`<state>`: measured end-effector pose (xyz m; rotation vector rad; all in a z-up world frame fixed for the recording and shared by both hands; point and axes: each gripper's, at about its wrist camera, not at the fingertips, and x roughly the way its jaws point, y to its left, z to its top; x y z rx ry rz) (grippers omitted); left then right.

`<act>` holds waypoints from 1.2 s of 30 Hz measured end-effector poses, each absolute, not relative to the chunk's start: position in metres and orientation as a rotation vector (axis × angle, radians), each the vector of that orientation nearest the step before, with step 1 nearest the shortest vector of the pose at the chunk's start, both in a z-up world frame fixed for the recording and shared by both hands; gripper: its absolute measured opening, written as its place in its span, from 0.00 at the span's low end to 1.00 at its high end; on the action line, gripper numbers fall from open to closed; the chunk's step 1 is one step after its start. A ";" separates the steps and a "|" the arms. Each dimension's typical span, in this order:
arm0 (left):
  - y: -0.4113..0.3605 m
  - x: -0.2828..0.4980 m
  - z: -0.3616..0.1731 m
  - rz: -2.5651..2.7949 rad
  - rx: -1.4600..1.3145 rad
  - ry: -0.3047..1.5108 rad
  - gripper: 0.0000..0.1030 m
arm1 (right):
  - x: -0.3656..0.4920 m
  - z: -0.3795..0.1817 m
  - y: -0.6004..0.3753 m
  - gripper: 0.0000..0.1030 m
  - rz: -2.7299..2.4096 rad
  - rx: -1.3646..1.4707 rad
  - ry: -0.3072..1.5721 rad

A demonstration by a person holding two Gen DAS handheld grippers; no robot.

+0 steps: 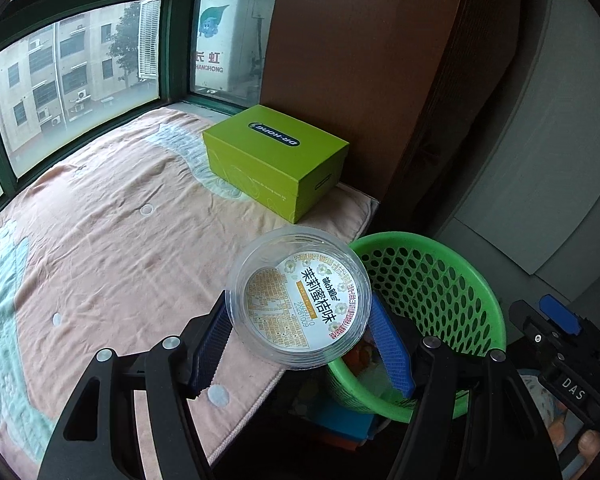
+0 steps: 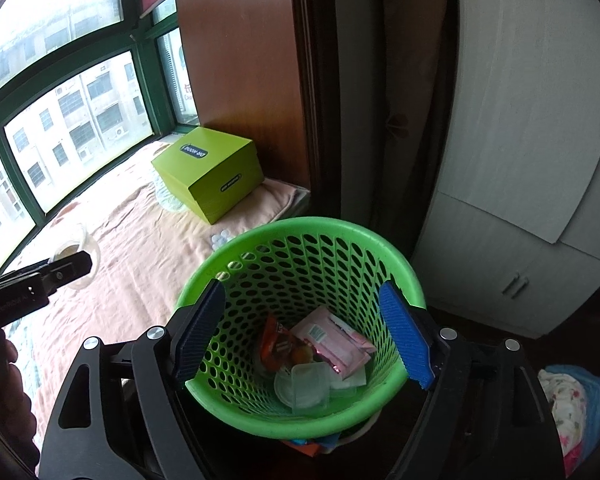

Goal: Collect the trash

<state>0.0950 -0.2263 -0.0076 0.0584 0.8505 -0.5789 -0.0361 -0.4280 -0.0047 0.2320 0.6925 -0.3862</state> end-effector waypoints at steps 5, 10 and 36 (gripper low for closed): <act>-0.249 0.089 -0.009 -0.617 0.083 0.856 0.63 | -0.042 -0.003 -0.434 0.78 -0.402 0.240 0.682; -0.271 0.087 -0.011 -0.657 0.107 0.863 0.63 | -0.049 -0.002 -0.441 0.78 -0.421 0.252 0.672; -0.246 0.090 -0.011 -0.553 0.100 0.866 0.86 | -0.044 0.001 -0.422 0.79 -0.344 0.257 0.656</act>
